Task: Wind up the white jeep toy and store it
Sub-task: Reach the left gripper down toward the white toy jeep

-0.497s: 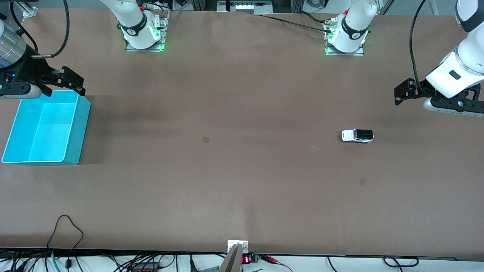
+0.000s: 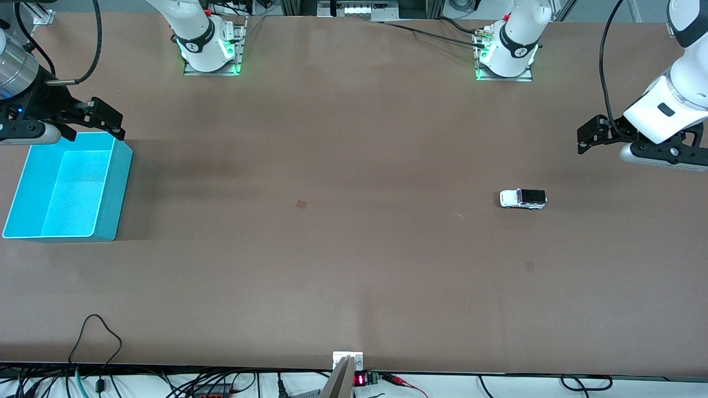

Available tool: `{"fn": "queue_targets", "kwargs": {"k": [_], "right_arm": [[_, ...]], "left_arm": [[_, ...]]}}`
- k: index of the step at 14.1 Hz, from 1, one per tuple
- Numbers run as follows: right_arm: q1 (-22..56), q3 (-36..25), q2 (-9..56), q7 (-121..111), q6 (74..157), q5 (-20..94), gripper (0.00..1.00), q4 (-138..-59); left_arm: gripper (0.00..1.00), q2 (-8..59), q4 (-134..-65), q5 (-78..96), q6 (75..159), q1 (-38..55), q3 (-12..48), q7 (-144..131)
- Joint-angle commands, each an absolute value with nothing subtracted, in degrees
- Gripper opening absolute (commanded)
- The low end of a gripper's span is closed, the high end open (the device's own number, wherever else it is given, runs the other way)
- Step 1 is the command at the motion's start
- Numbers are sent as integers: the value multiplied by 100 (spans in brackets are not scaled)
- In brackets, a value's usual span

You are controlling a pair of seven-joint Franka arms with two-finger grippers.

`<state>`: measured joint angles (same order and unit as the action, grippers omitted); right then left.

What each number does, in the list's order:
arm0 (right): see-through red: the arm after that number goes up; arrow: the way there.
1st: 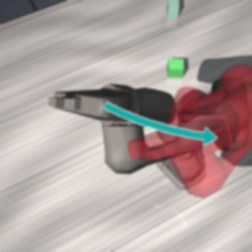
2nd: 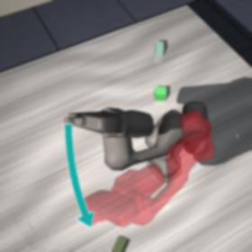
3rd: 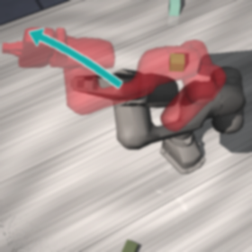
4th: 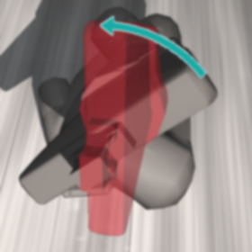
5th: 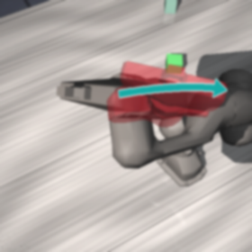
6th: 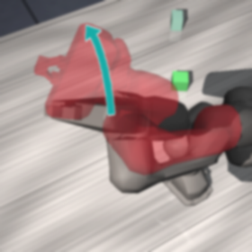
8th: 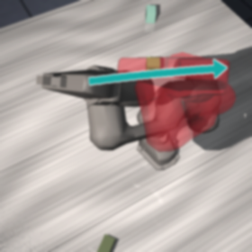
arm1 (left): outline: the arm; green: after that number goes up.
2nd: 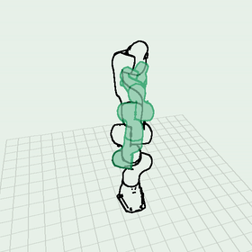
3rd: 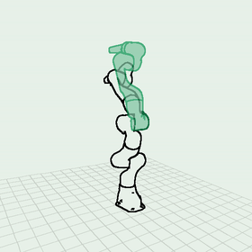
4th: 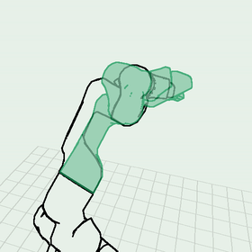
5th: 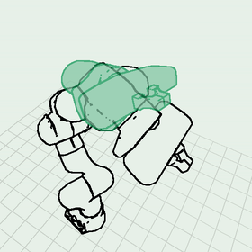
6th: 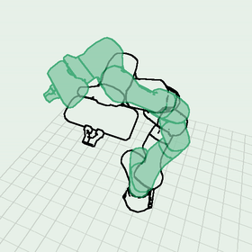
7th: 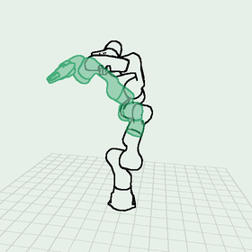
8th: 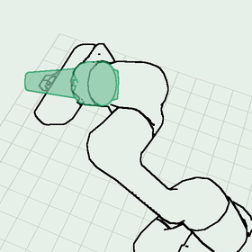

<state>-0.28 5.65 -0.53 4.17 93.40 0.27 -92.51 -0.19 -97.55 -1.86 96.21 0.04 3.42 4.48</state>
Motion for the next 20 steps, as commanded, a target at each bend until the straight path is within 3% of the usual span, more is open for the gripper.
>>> {"fn": "queue_targets", "kwargs": {"k": [1, 12, 15, 20], "right_arm": [[18, 536, -132, 360, 9360, -9, 100, -9290], [18, 536, -132, 396, 9360, -9, 100, -9290], [18, 536, -132, 396, 9360, -9, 100, -9290], [26, 536, -141, 404, 9360, -9, 100, -9290]], "left_arm": [[100, 44, -9721, -185, 9457, -35, 352, 519], [100, 290, -9597, -184, 7832, 202, 360, 1499], [100, 299, -9869, -272, 8207, 185, 360, 2414], [100, 482, -11151, -290, 10410, -105, 351, 3749]]}}
